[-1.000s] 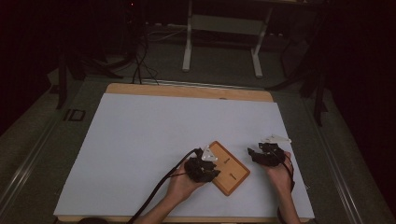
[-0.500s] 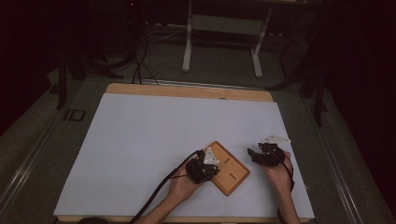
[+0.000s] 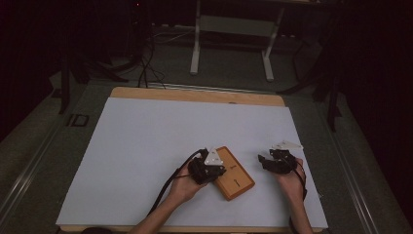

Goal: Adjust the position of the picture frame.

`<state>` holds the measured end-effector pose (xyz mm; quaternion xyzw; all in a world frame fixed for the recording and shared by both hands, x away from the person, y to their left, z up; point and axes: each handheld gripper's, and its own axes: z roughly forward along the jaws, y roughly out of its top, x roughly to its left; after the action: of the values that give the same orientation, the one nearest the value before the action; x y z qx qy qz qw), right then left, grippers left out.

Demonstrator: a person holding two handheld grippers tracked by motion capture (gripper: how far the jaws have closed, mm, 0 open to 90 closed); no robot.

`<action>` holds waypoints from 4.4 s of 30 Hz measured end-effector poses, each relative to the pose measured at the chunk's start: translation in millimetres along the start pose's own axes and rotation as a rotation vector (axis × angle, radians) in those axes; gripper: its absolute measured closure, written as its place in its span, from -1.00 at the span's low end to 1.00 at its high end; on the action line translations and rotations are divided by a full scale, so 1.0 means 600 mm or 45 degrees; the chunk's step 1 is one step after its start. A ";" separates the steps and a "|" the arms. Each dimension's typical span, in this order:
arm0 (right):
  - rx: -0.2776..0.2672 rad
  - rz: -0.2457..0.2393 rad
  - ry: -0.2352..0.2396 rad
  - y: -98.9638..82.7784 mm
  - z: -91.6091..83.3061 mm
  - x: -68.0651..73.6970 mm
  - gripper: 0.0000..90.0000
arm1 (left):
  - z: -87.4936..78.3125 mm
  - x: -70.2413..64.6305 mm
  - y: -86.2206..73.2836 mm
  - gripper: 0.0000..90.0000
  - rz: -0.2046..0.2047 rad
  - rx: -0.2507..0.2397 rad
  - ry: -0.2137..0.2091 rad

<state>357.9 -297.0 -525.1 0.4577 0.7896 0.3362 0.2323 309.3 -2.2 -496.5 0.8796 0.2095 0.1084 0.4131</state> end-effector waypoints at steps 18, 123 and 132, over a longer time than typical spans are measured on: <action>0.004 -0.002 0.002 -0.001 0.001 0.000 -0.05 | -0.036 0.021 -0.001 0.89 0.074 -0.032 -0.010; -0.199 -0.177 0.409 0.041 0.020 0.111 0.99 | -0.130 0.105 -0.156 0.55 -0.413 -0.082 0.257; -0.171 -0.057 0.338 0.036 0.040 0.089 0.99 | -0.148 0.086 -0.180 0.99 -0.445 -0.006 0.267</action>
<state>361.3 -234.8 -528.4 0.3748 0.7991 0.4408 0.1633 292.4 143.6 -522.7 0.8128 0.4006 0.1267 0.4035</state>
